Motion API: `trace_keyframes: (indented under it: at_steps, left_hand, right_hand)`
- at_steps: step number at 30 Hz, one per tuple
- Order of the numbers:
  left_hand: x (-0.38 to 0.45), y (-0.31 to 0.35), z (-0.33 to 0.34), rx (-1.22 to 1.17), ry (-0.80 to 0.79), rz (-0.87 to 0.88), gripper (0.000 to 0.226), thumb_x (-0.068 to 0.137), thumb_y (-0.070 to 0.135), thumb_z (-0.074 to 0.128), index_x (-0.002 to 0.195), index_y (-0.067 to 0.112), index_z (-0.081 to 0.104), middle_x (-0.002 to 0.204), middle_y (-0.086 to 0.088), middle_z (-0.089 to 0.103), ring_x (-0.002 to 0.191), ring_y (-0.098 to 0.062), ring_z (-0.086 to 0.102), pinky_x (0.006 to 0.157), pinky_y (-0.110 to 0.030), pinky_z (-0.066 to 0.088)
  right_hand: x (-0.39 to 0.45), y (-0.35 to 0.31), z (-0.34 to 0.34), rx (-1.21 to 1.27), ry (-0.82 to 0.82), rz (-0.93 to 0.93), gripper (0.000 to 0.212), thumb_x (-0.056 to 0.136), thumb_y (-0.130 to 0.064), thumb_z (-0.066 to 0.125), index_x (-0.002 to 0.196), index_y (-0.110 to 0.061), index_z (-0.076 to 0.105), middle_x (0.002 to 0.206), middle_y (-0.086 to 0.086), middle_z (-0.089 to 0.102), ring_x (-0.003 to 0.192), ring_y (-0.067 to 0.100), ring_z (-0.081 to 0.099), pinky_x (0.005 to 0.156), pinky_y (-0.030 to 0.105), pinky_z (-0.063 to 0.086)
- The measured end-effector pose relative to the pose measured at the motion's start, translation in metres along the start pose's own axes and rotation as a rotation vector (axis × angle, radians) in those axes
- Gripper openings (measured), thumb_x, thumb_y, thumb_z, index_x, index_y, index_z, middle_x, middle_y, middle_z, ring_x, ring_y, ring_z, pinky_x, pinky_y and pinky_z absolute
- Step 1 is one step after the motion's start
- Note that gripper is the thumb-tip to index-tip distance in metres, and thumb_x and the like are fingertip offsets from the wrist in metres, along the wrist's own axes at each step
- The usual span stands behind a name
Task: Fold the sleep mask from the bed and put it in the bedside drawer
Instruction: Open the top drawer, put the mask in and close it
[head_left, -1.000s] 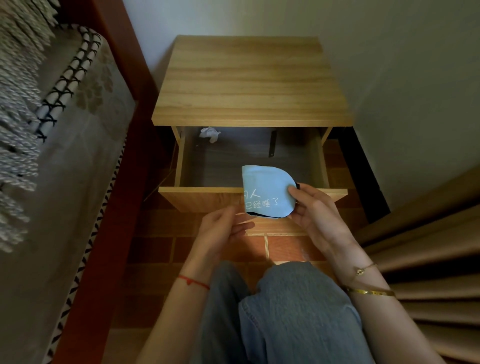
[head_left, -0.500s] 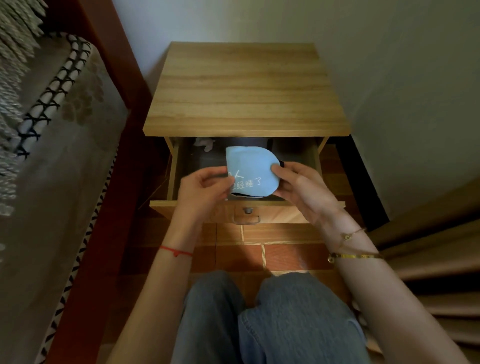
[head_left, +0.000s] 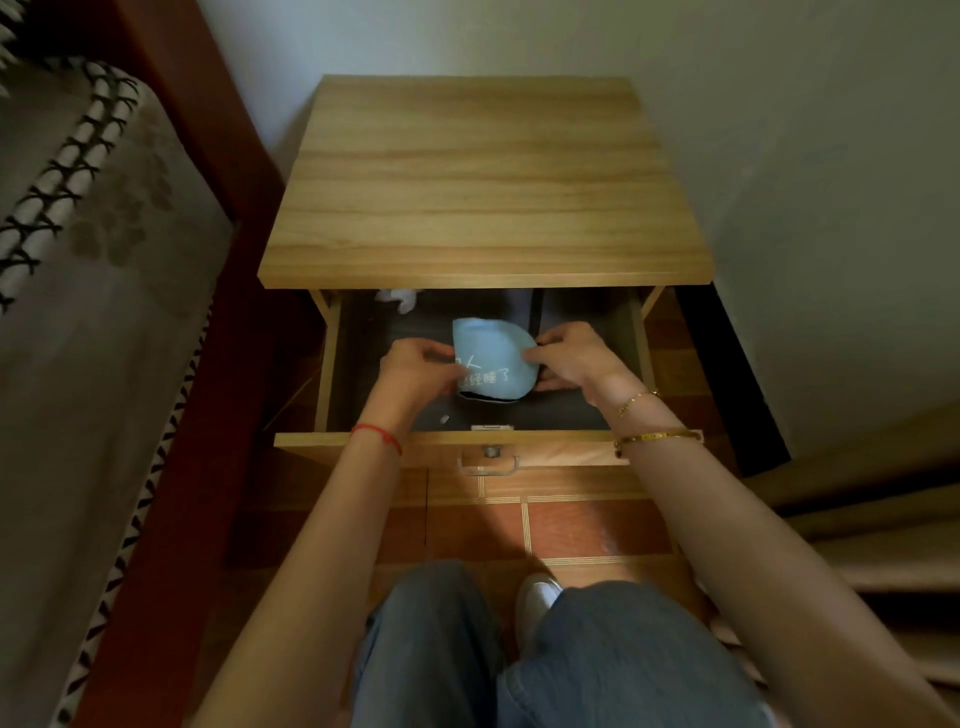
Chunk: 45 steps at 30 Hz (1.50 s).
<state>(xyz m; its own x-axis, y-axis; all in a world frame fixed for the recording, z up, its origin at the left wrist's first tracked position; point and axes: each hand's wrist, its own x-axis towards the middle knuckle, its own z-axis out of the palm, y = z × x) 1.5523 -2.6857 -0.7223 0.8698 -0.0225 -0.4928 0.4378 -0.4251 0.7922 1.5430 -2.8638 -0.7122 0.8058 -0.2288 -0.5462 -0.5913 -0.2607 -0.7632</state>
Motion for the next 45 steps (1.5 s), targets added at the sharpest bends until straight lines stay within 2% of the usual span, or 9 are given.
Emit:
trace_keyframes:
  at_steps: [7,12,16,22,29,33,36,40,45]
  left_hand:
    - [0.013,0.000,0.004,0.263,-0.150,-0.069,0.025,0.086,0.004,0.058,0.110,0.004,0.066,0.109,-0.020,0.067,0.102,-0.030,0.066,0.096,-0.046,0.052]
    - [0.018,-0.004,0.007,0.361,-0.217,-0.082,0.024,0.086,0.004,0.059,0.109,-0.003,0.067,0.109,-0.024,0.069,0.085,-0.025,0.063,0.090,-0.040,0.054]
    - [0.018,-0.006,0.009,0.375,-0.250,-0.077,0.026,0.088,0.003,0.057,0.111,-0.005,0.066,0.108,-0.023,0.069,0.087,-0.025,0.062,0.090,-0.039,0.054]
    - [0.013,-0.006,0.006,0.359,-0.192,-0.024,0.026,0.086,0.001,0.057,0.108,-0.005,0.068,0.097,-0.018,0.066,0.086,-0.024,0.061,0.083,-0.035,0.051]
    - [-0.015,-0.008,-0.010,0.278,0.046,0.216,0.038,0.091,0.017,0.059,0.130,0.013,0.058,0.127,-0.007,0.063,0.118,-0.019,0.057,0.098,-0.030,0.043]
    - [-0.044,-0.015,-0.020,0.229,0.222,0.400,0.035,0.090,0.019,0.062,0.125,0.015,0.062,0.114,-0.001,0.069,0.107,-0.011,0.062,0.091,-0.021,0.045]
    - [-0.070,-0.026,-0.024,0.251,0.355,0.515,0.028,0.088,0.020,0.064,0.116,0.018,0.066,0.101,0.007,0.068,0.091,-0.002,0.061,0.076,-0.006,0.042]
    - [-0.104,-0.040,-0.026,0.203,0.457,0.577,0.014,0.083,0.021,0.069,0.097,0.019,0.070,0.084,0.008,0.068,0.075,-0.003,0.062,0.065,-0.010,0.047]
    - [-0.128,-0.057,-0.013,0.190,0.492,0.480,0.007,0.081,0.028,0.072,0.083,0.024,0.066,0.071,0.012,0.064,0.068,0.000,0.060,0.058,-0.014,0.046]
  right_hand:
    - [0.017,0.003,0.009,-0.126,-0.103,0.156,0.035,0.091,-0.007,0.057,0.124,-0.001,0.049,0.122,0.021,0.061,0.107,0.030,0.065,0.085,0.036,0.056]
    - [0.020,0.008,0.014,-0.143,-0.122,0.179,0.032,0.093,-0.009,0.053,0.124,-0.002,0.045,0.107,0.015,0.061,0.099,0.028,0.065,0.083,0.035,0.054]
    - [0.021,0.013,0.016,-0.189,-0.134,0.180,0.033,0.093,-0.011,0.051,0.125,-0.003,0.046,0.124,0.017,0.058,0.113,0.029,0.059,0.093,0.037,0.053]
    - [0.014,0.015,0.015,-0.257,-0.099,0.156,0.045,0.093,-0.014,0.051,0.135,-0.002,0.039,0.127,0.017,0.055,0.115,0.028,0.057,0.093,0.035,0.051]
    - [-0.008,0.019,0.004,-0.326,0.192,-0.244,0.031,0.094,-0.022,0.053,0.121,-0.011,0.061,0.122,0.010,0.064,0.111,0.021,0.058,0.085,0.025,0.043]
    - [-0.037,0.030,0.000,-0.240,0.359,-0.626,0.021,0.094,-0.019,0.055,0.111,-0.011,0.064,0.104,0.005,0.070,0.091,0.007,0.061,0.072,0.009,0.044]
    - [-0.059,0.038,0.000,-0.217,0.444,-0.818,0.013,0.093,-0.018,0.056,0.101,-0.013,0.065,0.093,0.001,0.068,0.083,0.007,0.063,0.074,0.018,0.053]
    - [-0.086,0.053,0.002,-0.275,0.497,-0.967,0.008,0.093,-0.016,0.055,0.090,-0.013,0.063,0.085,-0.001,0.064,0.078,0.011,0.058,0.070,0.021,0.047]
    - [-0.109,0.079,0.007,-0.340,0.428,-1.002,0.014,0.094,-0.019,0.055,0.084,-0.012,0.062,0.078,-0.001,0.061,0.071,0.009,0.055,0.063,0.019,0.044]
